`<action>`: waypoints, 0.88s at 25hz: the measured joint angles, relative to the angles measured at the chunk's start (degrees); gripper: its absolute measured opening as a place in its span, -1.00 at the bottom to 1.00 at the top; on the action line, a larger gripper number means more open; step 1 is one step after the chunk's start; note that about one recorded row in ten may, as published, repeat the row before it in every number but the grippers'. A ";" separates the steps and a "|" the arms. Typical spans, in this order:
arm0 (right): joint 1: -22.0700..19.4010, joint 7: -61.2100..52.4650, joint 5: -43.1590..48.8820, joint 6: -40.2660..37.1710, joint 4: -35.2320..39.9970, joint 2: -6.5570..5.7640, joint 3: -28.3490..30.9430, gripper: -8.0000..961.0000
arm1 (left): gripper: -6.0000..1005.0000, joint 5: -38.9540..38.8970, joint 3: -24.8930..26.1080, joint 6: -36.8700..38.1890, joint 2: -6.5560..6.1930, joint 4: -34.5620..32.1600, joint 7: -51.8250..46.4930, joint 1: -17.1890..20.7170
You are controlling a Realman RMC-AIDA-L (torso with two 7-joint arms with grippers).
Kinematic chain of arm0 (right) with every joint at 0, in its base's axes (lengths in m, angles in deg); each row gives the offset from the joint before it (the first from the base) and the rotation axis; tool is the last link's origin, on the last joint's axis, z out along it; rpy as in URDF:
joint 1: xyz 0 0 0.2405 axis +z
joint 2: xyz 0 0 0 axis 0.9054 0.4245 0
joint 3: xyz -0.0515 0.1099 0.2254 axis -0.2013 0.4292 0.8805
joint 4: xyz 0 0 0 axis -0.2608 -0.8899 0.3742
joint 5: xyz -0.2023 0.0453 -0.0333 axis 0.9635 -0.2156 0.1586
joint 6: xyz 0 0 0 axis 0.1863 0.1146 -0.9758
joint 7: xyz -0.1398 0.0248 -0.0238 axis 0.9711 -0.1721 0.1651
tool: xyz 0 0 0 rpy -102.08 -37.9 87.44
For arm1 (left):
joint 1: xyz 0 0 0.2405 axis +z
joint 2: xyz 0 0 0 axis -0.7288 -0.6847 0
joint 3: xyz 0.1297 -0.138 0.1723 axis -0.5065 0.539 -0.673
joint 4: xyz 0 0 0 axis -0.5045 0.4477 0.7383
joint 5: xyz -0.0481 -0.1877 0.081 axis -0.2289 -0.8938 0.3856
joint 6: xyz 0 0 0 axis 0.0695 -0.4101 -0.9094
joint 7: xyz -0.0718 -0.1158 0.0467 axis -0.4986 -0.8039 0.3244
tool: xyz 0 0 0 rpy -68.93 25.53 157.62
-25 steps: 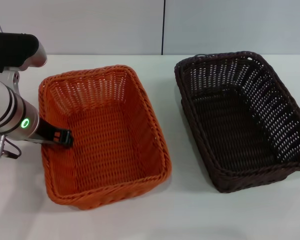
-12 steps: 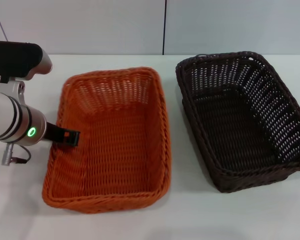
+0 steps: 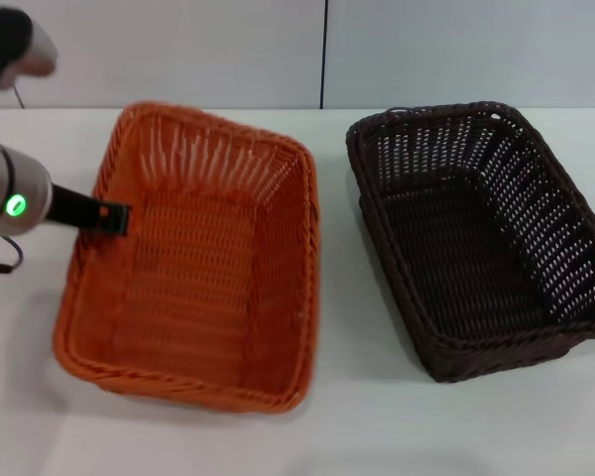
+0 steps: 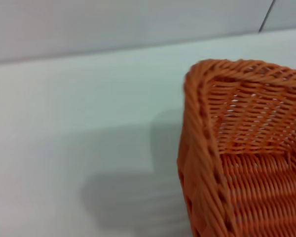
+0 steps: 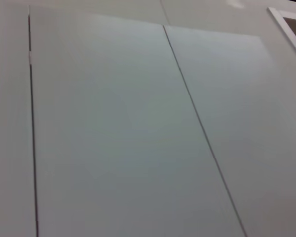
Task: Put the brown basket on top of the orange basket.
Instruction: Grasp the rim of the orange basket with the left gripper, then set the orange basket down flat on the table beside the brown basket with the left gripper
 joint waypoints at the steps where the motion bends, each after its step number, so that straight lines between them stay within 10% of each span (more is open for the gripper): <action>1: 0.35 -0.03 0.04 0.06 0.01 -0.01 -0.09 0.71 | -0.62 0.27 0.24 -0.88 0.00 1.35 0.18 0.15; 11: 0.78 -0.20 0.28 -0.07 0.01 0.14 -0.71 0.71 | -0.70 4.58 0.42 -5.49 -0.02 11.38 3.69 2.46; 22: -0.96 -5.70 0.34 -6.96 -4.50 0.63 -0.90 0.71 | -0.70 4.47 1.35 -9.80 -0.10 20.58 28.23 0.12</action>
